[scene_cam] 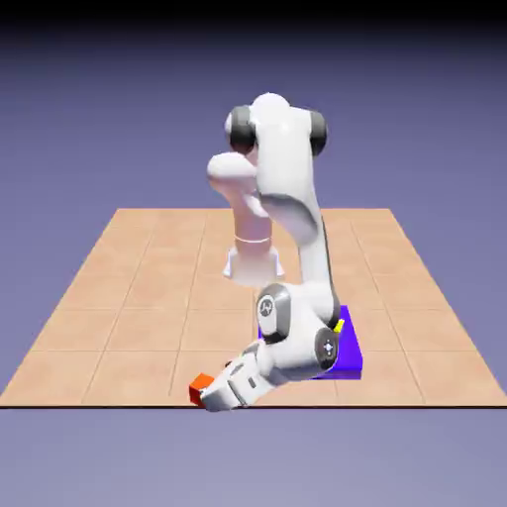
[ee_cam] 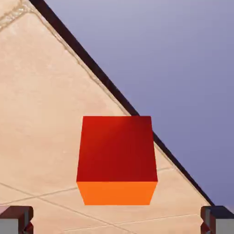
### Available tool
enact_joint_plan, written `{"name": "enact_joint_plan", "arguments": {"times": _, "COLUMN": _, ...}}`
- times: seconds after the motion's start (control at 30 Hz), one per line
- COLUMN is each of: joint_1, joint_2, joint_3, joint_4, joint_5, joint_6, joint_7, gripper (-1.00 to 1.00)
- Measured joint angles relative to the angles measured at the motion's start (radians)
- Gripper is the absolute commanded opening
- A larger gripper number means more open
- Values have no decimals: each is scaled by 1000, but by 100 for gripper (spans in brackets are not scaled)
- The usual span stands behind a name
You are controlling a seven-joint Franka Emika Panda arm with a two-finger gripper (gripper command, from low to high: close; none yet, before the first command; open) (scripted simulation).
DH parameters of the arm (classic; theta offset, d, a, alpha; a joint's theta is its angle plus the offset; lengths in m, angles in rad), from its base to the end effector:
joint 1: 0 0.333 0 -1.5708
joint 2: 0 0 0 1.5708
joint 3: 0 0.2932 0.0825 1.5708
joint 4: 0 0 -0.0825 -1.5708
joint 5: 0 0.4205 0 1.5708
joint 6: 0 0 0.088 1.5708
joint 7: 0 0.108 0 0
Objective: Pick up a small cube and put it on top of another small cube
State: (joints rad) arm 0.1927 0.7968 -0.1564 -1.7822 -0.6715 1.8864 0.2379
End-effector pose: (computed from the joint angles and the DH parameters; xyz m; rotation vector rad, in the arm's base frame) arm 0.5804 -0.0312 0.0473 2.2828 0.2980 -0.7090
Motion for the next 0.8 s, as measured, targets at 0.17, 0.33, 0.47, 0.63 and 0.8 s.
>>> {"name": "enact_joint_plan", "arguments": {"times": 0.17, "joint_1": 17, "joint_2": -26, "joint_3": 10, "joint_4": 23, "joint_5": 19, "joint_6": -52, "joint_7": -17, "gripper": -100}}
{"name": "enact_joint_plan", "arguments": {"times": 0.33, "joint_1": -31, "joint_2": -185, "joint_3": 168, "joint_4": -92, "joint_5": 184, "joint_6": -171, "joint_7": 146, "gripper": -100}}
{"name": "enact_joint_plan", "arguments": {"times": 0.47, "joint_1": -88, "joint_2": -320, "joint_3": 313, "joint_4": -218, "joint_5": 331, "joint_6": -251, "joint_7": 312, "gripper": -100}}
{"name": "enact_joint_plan", "arguments": {"times": 0.63, "joint_1": -159, "joint_2": -489, "joint_3": 494, "joint_4": -374, "joint_5": 515, "joint_6": -351, "joint_7": 520, "gripper": -100}}
{"name": "enact_joint_plan", "arguments": {"times": 0.8, "joint_1": -186, "joint_2": -540, "joint_3": 551, "joint_4": -500, "joint_5": 570, "joint_6": -308, "joint_7": 595, "gripper": -100}}
